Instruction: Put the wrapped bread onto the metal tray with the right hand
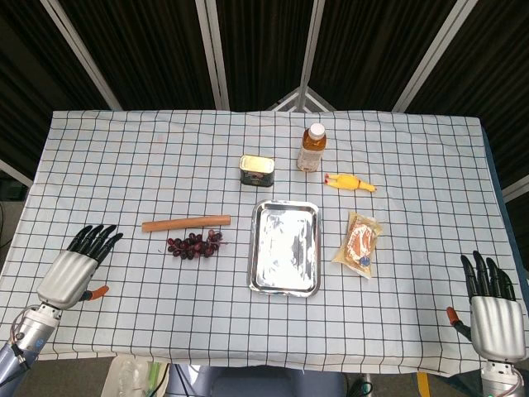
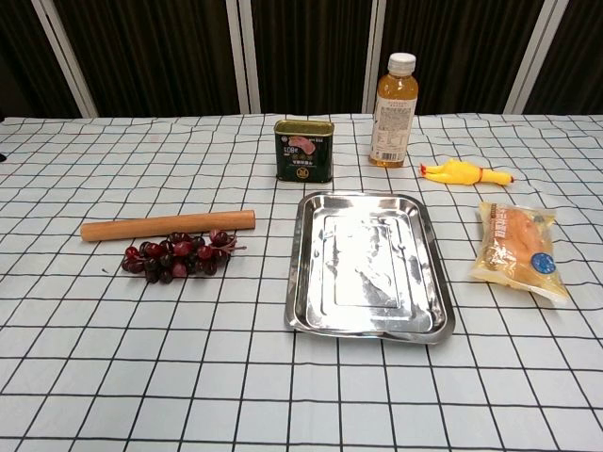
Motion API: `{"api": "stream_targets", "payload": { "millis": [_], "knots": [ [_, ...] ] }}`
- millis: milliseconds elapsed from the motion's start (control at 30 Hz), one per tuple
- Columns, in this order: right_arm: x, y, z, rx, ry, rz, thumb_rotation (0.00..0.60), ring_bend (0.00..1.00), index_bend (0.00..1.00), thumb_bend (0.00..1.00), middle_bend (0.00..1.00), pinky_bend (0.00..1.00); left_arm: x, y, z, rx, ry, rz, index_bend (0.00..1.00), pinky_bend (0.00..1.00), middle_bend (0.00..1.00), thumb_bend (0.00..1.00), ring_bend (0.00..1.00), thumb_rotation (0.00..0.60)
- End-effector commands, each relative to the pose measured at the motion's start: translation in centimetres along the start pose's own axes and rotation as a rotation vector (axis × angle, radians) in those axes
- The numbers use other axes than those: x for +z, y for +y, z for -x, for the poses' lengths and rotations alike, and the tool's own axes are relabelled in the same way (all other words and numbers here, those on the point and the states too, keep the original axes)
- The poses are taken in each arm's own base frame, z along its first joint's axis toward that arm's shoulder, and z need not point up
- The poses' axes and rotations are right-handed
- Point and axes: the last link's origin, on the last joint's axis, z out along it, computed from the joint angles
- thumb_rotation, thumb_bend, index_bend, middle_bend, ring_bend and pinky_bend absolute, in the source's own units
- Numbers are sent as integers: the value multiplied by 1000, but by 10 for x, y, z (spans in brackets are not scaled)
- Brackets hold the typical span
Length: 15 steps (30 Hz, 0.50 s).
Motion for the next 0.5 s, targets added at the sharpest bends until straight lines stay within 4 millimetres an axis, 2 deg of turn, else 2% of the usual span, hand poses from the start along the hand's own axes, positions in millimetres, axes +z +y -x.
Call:
{"api": "stream_targets", "payload": {
  "millis": [33, 167, 300, 500],
  "knots": [
    [0, 0, 1, 2, -14, -6, 600, 0, 0, 275, 0, 153, 0, 0, 0, -1, 1, 1, 0, 16, 0, 83, 0, 600],
    [3, -5, 5, 4, -40, -33, 600, 0, 0, 275, 0, 153, -1, 0, -1, -6, 3, 1, 0, 16, 0, 83, 0, 600],
    [18, -21, 18, 12, -87, -105, 600, 0, 0, 275, 0, 152, -2, 1, -1, -6, 9, 0, 0, 16, 0, 84, 0, 600],
    [71, -57, 48, -2, -202, -147, 600, 0, 0, 275, 0, 143, 1, -2, -1, -10, 8, -10, 0, 16, 0, 84, 0, 600]
  ]
}}
